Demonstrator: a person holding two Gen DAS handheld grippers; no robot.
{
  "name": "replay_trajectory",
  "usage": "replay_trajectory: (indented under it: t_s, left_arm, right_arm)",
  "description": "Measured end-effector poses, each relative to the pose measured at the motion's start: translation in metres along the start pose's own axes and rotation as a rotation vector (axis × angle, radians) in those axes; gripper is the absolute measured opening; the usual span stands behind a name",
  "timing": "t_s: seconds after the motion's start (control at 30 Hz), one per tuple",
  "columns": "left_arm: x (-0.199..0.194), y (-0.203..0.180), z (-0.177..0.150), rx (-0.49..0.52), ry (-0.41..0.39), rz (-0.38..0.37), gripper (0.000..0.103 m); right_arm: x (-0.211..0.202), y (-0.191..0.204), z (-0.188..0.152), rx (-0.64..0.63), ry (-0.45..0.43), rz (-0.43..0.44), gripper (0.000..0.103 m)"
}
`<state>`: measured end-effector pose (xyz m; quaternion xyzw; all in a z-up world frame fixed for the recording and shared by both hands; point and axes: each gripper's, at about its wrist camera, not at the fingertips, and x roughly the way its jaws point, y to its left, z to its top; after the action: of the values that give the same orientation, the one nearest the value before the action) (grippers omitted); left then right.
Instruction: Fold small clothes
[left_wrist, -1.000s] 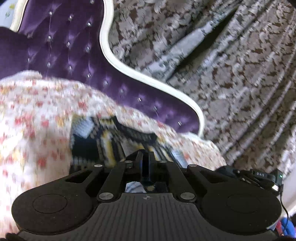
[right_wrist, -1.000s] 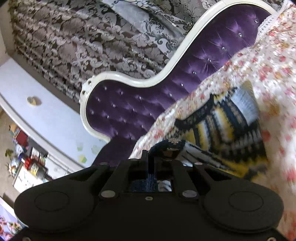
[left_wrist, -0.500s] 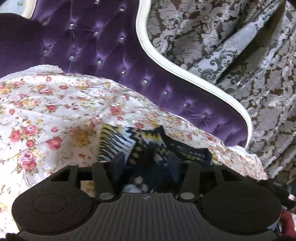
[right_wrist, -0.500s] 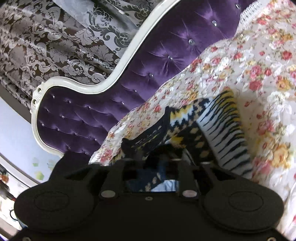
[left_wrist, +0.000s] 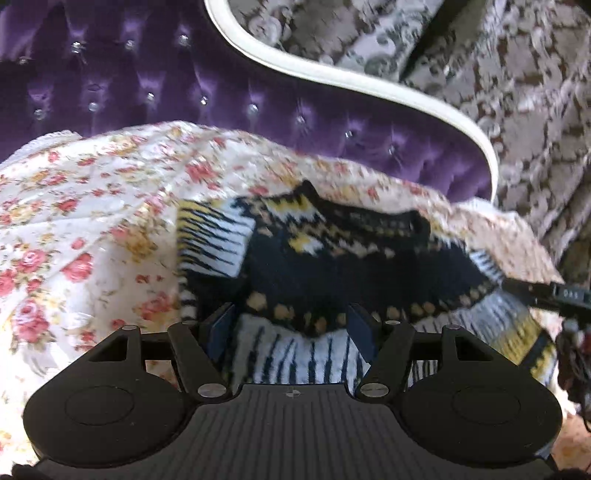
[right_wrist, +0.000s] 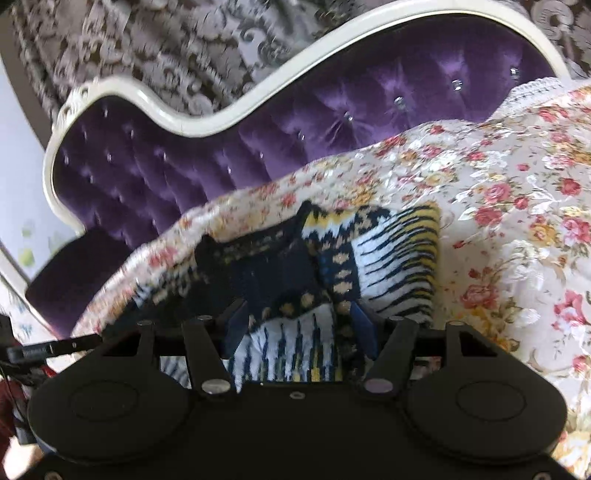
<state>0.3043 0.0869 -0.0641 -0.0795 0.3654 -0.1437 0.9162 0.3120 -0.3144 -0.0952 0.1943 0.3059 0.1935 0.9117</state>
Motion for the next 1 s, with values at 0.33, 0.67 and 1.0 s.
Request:
replay_trajectory:
  t_s: [0.33, 0.67, 1.0]
  left_arm:
    - [0.007, -0.009, -0.002, 0.031, -0.011, 0.019, 0.063]
    - [0.012, -0.016, -0.006, 0.06, -0.029, -0.012, 0.063]
    - [-0.011, -0.024, -0.011, 0.079, -0.122, 0.037, 0.009]
  right_arm:
    - [-0.002, 0.022, -0.006, -0.167, -0.022, -0.001, 0.065]
    - [0.013, 0.014, 0.003, -0.106, 0.008, 0.055, 0.061]
    - [-0.011, 0.032, -0.002, -0.161, -0.044, 0.021, 0.012]
